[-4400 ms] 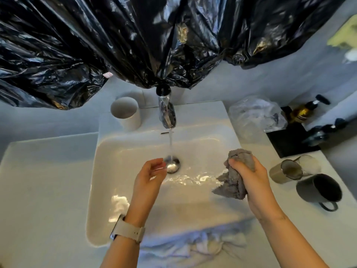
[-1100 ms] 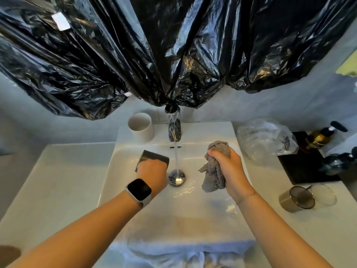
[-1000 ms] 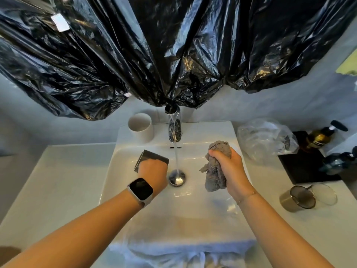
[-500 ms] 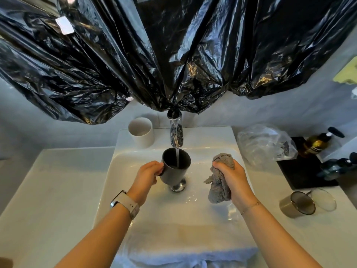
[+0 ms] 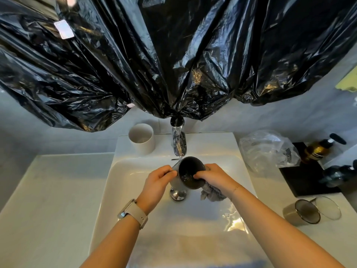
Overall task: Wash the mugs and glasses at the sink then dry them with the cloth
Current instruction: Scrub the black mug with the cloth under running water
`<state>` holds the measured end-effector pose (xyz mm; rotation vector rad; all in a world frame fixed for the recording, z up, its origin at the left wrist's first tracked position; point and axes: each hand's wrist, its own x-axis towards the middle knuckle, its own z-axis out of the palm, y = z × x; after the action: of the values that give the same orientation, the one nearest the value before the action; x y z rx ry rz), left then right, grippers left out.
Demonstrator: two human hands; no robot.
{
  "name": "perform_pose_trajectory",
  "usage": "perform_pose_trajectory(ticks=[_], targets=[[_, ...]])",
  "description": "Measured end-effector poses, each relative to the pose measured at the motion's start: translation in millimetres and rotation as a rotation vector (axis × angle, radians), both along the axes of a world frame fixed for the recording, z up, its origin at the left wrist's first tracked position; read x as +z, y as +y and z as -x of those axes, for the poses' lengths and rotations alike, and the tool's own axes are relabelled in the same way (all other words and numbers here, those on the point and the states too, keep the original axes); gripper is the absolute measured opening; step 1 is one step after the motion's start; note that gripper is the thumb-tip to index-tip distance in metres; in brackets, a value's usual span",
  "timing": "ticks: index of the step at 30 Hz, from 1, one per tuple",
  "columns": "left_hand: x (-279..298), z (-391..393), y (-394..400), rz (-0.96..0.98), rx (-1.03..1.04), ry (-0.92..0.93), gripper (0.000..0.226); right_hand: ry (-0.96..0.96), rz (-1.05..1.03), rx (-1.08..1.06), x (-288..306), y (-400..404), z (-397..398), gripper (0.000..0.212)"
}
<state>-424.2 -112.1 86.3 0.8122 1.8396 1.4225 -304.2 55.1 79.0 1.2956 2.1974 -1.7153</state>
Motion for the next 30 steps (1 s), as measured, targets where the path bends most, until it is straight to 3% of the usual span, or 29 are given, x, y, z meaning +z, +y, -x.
perform_pose_trajectory(ticks=[3, 5, 7, 9, 13, 18, 24, 30], targets=[[-9, 9, 1, -0.048, 0.133, -0.112, 0.003, -0.032, 0.103, -0.069, -4, -6, 8, 0.015], [-23, 12, -3, 0.004, 0.230, -0.206, 0.040, -0.057, 0.212, -0.133, -7, -13, 13, 0.022], [-39, 12, -4, 0.016, 0.177, -0.351, 0.065, -0.052, 0.329, -0.180, -11, -19, 19, 0.027], [-52, 10, 2, -0.063, 0.086, -0.574, 0.067, -0.040, 0.452, -0.189, -14, -24, 24, 0.028], [-56, 11, 18, -0.179, 0.175, -0.876, 0.056, 0.003, 0.602, -0.160, -17, -27, 28, 0.035], [-69, 11, 31, -0.150, 0.366, -1.058, 0.058, 0.078, 0.560, -0.130, -21, -22, 6, 0.044], [-71, 8, 29, -0.028, 0.496, -1.169, 0.051, 0.531, 0.563, -0.548, -17, -7, -32, 0.045], [-62, -8, 40, 0.146, 0.541, -1.141, 0.047, 0.683, 0.698, -0.413, 11, -9, -10, 0.050]])
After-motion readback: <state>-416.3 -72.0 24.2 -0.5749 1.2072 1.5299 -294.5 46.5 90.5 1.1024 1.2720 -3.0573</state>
